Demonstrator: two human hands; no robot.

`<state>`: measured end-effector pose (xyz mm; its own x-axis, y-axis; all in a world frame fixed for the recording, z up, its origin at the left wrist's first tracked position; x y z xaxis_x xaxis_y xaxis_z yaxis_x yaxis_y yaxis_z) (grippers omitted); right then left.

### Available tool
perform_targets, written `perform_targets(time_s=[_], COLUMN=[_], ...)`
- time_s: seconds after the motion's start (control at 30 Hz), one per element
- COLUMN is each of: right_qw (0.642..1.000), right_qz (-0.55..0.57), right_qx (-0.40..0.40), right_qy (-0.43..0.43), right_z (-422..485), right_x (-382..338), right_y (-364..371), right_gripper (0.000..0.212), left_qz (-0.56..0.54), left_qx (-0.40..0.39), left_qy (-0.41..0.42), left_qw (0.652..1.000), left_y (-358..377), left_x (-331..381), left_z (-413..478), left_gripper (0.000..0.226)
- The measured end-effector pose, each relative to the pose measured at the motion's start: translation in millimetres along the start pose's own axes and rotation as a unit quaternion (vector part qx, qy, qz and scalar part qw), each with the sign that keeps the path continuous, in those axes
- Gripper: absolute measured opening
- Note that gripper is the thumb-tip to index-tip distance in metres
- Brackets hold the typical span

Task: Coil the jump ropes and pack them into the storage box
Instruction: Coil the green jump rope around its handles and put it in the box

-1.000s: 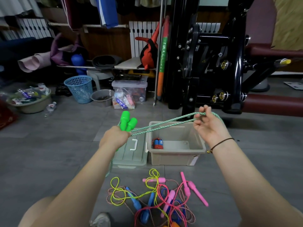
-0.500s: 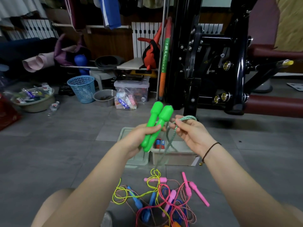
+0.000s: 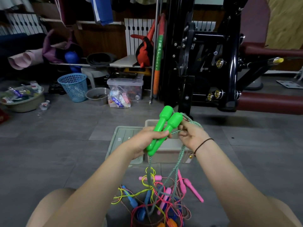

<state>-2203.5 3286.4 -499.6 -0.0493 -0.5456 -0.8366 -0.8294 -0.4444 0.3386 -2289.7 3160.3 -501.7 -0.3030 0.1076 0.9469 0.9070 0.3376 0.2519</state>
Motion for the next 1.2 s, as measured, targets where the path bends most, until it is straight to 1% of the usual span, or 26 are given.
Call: perform_targets(time_s=[0.03,0.2,0.33,0.37,0.47,0.57,0.63,0.7,0.73,0.8,0.87,0.9,0.93,1.0,1.1,1.17,1.2], right_qw=[1.000,0.997,0.995,0.995,0.998,0.998,0.997,0.994,0.992,0.985,0.982,0.983,0.986,0.991,0.995,0.996,0.997], right_qz=[0.016,0.067,0.078,0.069,0.013,-0.030,-0.063,-0.093,-0.108,-0.139,-0.141,-0.127,-0.113,-0.091,-0.058,-0.027,-0.020], right_qx=[0.007,0.024,0.039,0.034,0.022,0.022,0.004,-0.028,-0.048,-0.091,-0.125,-0.128,-0.120,-0.086,-0.069,-0.056,-0.036], right_qy=[0.004,-0.021,-0.054,-0.057,-0.055,-0.048,-0.049,-0.050,-0.048,-0.042,-0.033,-0.032,-0.033,-0.044,-0.049,-0.058,-0.067], right_z=[4.0,17.3,17.5,14.5,3.5,-9.3,-17.8,-26.9,-31.2,-38.3,-41.7,-41.1,-39.2,-33.3,-24.8,-18.7,-14.3], right_x=[-2.3,-20.9,-37.0,-37.6,-32.7,-26.5,-22.9,-17.6,-13.7,-3.9,6.2,10.1,12.6,14.7,15.9,12.4,8.8], right_y=[-5.8,-34.0,-55.5,-56.2,-50.6,-44.8,-38.1,-27.0,-20.1,-6.0,7.1,12.3,15.7,18.2,17.5,13.5,9.2], right_gripper=[0.029,0.030,0.019,0.017,0.011,0.008,0.007,0.006,0.007,0.007,0.009,0.013,0.018,0.023,0.020,0.016,0.017], left_qz=[0.005,0.005,0.050,0.050,0.057,0.055,0.049,0.029,-0.002,-0.102,-0.205,-0.233,-0.242,-0.227,-0.195,-0.173,-0.158], left_qx=[0.006,0.062,0.099,0.110,0.135,0.148,0.139,0.106,0.083,0.051,0.028,0.018,0.007,-0.003,-0.001,0.014,0.023], left_qy=[-0.009,-0.040,-0.056,-0.057,-0.050,-0.047,-0.043,-0.028,-0.017,-0.007,-0.005,-0.001,0.003,0.009,0.004,0.012,0.012], left_qw=[1.000,0.997,0.992,0.991,0.988,0.986,0.988,0.994,0.996,0.993,0.978,0.972,0.970,0.974,0.981,0.985,0.987], left_y=[-1.1,-23.2,-49.8,-54.7,-65.7,-68.1,-62.9,-51.7,-43.7,-25.5,-9.4,-4.2,1.0,5.6,10.2,11.6,12.3], left_x=[-1.5,-3.2,-2.7,-2.4,-1.8,-0.1,-1.7,-4.2,-6.2,-7.5,-7.6,-7.8,-7.1,-5.7,-3.8,-4.6,-5.1], left_z=[-0.5,-1.0,-9.3,-12.1,-18.9,-24.4,-26.1,-24.8,-22.9,-19.9,-17.1,-15.2,-13.9,-10.7,-5.5,-1.5,-0.1], left_gripper=[0.010,0.010,0.010,0.010,0.023,0.020,0.020,0.017,0.014,0.017,0.022,0.025,0.028,0.026,0.023,0.012,0.007])
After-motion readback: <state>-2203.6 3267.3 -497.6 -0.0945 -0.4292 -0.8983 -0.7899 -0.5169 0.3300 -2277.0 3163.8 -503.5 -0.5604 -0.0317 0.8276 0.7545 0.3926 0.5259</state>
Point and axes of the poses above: each hand's wrist, its own z-axis towards the middle knuckle, its own y-axis out of the palm, x = y × z, the point moved 2 cm from there along z, towards the middle knuckle, and after that the axes turned 13 degrees about -z, right-handed, at the moved point
